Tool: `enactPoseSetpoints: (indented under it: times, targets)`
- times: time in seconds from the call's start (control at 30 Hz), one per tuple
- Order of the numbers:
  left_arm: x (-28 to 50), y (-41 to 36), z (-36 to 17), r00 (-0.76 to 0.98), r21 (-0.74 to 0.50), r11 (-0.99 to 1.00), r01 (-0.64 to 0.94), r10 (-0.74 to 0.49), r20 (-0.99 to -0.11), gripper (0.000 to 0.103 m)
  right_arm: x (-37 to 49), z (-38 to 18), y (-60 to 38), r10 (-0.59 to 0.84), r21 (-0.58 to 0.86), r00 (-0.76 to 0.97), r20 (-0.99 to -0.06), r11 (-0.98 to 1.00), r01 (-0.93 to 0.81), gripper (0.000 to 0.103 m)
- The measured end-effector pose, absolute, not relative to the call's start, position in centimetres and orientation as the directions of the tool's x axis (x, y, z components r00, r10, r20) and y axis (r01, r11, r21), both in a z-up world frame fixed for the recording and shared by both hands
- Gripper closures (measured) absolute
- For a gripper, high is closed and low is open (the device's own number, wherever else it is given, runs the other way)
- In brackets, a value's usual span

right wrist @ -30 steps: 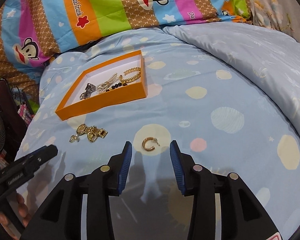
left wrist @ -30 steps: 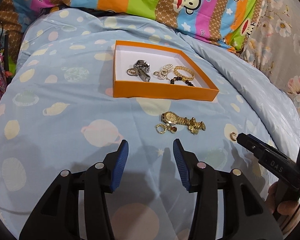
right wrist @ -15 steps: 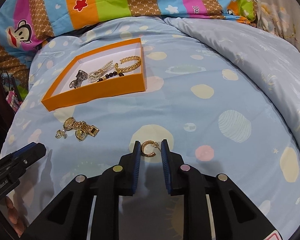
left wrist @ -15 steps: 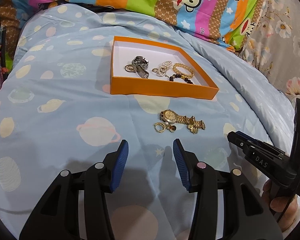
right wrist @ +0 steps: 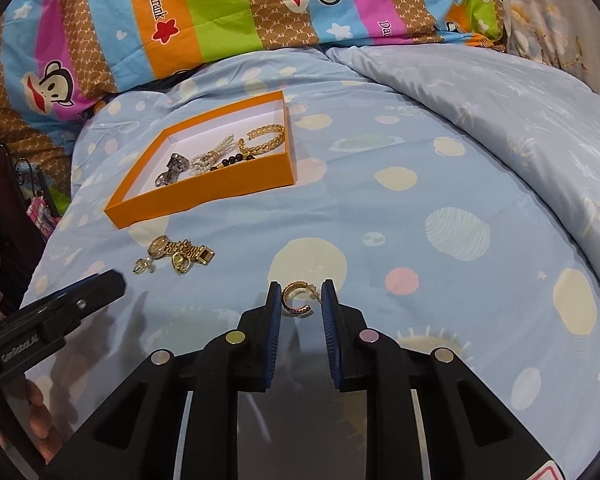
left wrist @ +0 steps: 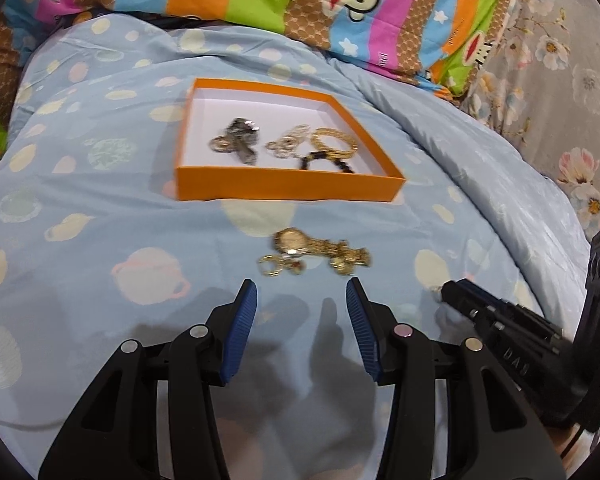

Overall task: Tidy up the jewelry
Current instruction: 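Grasp the second gold hoop earring with the right tool and lift it, then grasp a small gold earring with the left tool while the right holds the hoop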

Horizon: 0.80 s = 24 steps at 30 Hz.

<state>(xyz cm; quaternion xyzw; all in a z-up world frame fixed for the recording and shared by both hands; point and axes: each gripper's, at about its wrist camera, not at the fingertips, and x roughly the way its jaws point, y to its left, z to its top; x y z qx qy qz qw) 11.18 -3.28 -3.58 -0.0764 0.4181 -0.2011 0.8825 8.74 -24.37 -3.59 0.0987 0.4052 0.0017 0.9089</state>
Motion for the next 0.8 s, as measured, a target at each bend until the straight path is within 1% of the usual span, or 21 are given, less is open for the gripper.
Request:
enactPoseSetpoints:
  times: [0.13, 0.23, 0.33, 0.4, 0.43, 0.5, 0.53, 0.57, 0.8]
  targets:
    - [11.8, -6.2, -3.8, 0.546, -0.282, 0.9, 0.332, -0.427, -0.721, 0.058, 8.1, -3.7, -24.5, 0.092, 0.192, 0.671, -0.736, 0.979, 0.076, 0.084]
    - [12.9, -7.5, -4.6, 0.517, -0.29, 0.899, 0.329, -0.428, -0.741, 0.059, 7.7, -3.7, -24.7, 0.101, 0.206, 0.675, -0.731, 0.975, 0.078, 0.083]
    - [13.6, -7.9, -4.6, 0.525, -0.29, 0.903, 0.316, -0.421, -0.74, 0.061, 7.5, -3.8, -25.0, 0.11, 0.221, 0.678, -0.727, 0.972, 0.079, 0.083]
    - [13.9, -8.1, -4.7, 0.526, -0.285, 0.905, 0.317, -0.418, -0.741, 0.065, 7.5, -3.8, -25.0, 0.115, 0.228, 0.678, -0.726, 0.97, 0.08, 0.083]
    - [14.0, -8.1, -4.8, 0.524, -0.284, 0.905, 0.318, -0.417, -0.743, 0.072, 7.5, -3.8, -25.1, 0.117, 0.231, 0.677, -0.726, 0.97, 0.08, 0.083]
    - [14.1, -8.1, -4.9, 0.525, -0.282, 0.906, 0.317, -0.415, -0.743, 0.077, 7.6, -3.9, -25.2, 0.123, 0.237, 0.675, -0.727, 0.968, 0.079, 0.083]
    - [14.2, -8.2, -5.0, 0.522, -0.285, 0.903, 0.323, -0.421, -0.742, 0.084, 7.6, -4.0, -25.2, 0.125, 0.24, 0.674, -0.728, 0.967, 0.08, 0.083]
    - [14.2, -8.2, -5.1, 0.519, -0.286, 0.902, 0.324, -0.423, -0.743, 0.087, 7.6, -4.0, -25.2, 0.128, 0.244, 0.673, -0.729, 0.966, 0.081, 0.083]
    - [13.8, -8.2, -4.9, 0.524, -0.283, 0.898, 0.337, -0.429, -0.736, 0.088, 7.7, -4.0, -25.4, 0.137, 0.257, 0.675, -0.725, 0.963, 0.081, 0.083]
